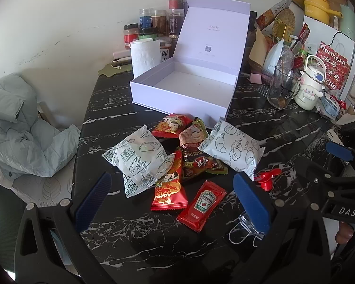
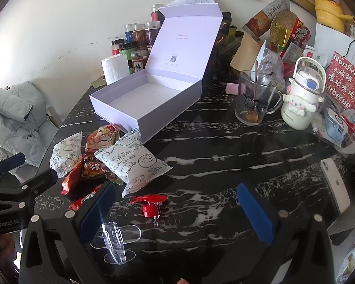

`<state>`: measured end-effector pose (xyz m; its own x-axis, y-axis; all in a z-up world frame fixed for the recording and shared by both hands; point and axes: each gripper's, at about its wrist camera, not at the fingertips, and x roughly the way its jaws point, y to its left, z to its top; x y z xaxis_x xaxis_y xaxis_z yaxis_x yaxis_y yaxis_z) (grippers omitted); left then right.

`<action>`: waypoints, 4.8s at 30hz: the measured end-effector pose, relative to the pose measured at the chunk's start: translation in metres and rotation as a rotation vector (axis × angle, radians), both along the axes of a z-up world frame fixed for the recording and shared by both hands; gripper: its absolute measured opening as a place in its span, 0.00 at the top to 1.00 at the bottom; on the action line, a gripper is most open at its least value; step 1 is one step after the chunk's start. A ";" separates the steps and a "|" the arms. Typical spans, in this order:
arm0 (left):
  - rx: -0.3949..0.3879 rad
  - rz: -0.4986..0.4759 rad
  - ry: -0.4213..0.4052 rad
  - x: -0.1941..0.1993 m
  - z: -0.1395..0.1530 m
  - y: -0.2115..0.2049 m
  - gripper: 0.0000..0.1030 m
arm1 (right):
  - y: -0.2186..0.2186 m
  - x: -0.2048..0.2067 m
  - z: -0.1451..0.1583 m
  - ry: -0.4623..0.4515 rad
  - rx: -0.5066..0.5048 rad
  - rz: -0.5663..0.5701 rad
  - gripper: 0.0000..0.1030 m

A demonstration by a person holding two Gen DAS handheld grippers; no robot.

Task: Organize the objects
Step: 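Move the right tool toward the clear plastic piece and close on it, then grasp the red Heinz ketchup packet with the left tool while the right tool holds the clear piece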

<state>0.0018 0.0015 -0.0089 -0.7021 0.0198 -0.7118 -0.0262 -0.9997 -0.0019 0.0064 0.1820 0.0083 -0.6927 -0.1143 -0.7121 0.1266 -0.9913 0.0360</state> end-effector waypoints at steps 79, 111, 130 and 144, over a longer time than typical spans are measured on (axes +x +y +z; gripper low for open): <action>0.097 -0.069 -0.137 0.025 -0.055 -0.003 0.00 | -0.037 0.021 -0.068 -0.225 -0.159 0.365 0.78; 0.139 -0.193 -0.167 -0.005 -0.075 0.018 0.72 | 0.000 0.014 -0.068 -0.216 -0.127 0.290 0.78; 0.125 -0.223 -0.206 0.002 -0.074 0.031 0.41 | 0.004 0.020 -0.070 -0.210 -0.152 0.340 0.67; 0.005 -0.204 -0.189 0.000 -0.076 0.042 0.74 | 0.004 0.019 -0.071 -0.187 -0.134 0.312 0.79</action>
<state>0.0023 0.0436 -0.0854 -0.5381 0.1510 -0.8292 -0.2255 -0.9738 -0.0310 0.0250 0.1858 -0.0629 -0.4691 -0.3997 -0.7875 0.4006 -0.8910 0.2136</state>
